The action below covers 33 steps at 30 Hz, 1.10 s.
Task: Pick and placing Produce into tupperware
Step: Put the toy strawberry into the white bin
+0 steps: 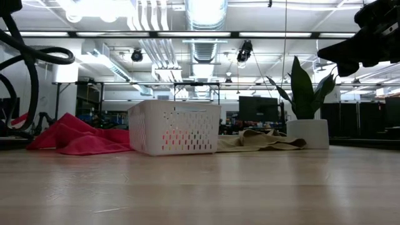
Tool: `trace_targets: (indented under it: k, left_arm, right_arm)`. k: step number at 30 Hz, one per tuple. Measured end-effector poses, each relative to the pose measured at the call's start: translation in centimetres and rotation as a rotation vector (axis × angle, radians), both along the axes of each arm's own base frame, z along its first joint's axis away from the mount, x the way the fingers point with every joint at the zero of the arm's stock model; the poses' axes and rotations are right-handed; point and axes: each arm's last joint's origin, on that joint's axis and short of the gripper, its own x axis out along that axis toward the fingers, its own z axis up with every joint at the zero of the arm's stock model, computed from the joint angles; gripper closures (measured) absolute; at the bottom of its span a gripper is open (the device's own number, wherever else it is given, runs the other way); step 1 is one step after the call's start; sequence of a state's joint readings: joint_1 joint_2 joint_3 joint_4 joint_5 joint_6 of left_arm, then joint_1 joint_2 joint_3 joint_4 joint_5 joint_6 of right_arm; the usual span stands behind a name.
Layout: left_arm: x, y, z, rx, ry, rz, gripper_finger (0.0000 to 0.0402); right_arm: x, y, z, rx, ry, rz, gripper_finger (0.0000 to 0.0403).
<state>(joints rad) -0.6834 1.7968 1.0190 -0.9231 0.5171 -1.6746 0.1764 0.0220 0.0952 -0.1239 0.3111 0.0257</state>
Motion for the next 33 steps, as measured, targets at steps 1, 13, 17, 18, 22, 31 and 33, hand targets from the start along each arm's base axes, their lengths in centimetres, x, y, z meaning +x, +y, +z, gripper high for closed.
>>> trace_targets:
  k: [1, 13, 17, 18, 22, 31, 33]
  left_arm:
    - [-0.02, 0.02, -0.03, -0.002, -0.001, -0.005, 0.0144]
    - [-0.18, 0.14, -0.19, -0.014, 0.0, -0.035, 0.0227]
    - [-0.22, 0.14, -0.2, -0.025, -0.005, -0.056, 0.0267]
    - [-0.22, 0.14, -0.2, -0.027, -0.005, -0.058, 0.0276]
    - [-0.23, 0.16, -0.21, -0.045, -0.017, -0.096, 0.0291]
    - [-0.41, 0.62, 0.36, -0.065, -0.045, -0.182, 0.0291]
    - [-0.43, 0.74, 0.79, -0.08, -0.062, -0.195, 0.0291]
  right_arm:
    - [0.0, 0.0, 0.0, 0.0, 0.0, 0.0, 0.0394]
    - [0.0, 0.0, 0.0, 0.0, 0.0, 0.0, 0.0394]
    - [0.0, 0.0, 0.0, 0.0, 0.0, 0.0, 0.0394]
    - [0.0, 0.0, 0.0, 0.0, 0.0, 0.0, 0.0394]
    - [0.0, 0.0, 0.0, 0.0, 0.0, 0.0, 0.0394]
    - [0.0, 0.0, 0.0, 0.0, 0.0, 0.0, 0.0394]
    - [0.0, 0.0, 0.0, 0.001, 0.0, 0.0, 0.0394]
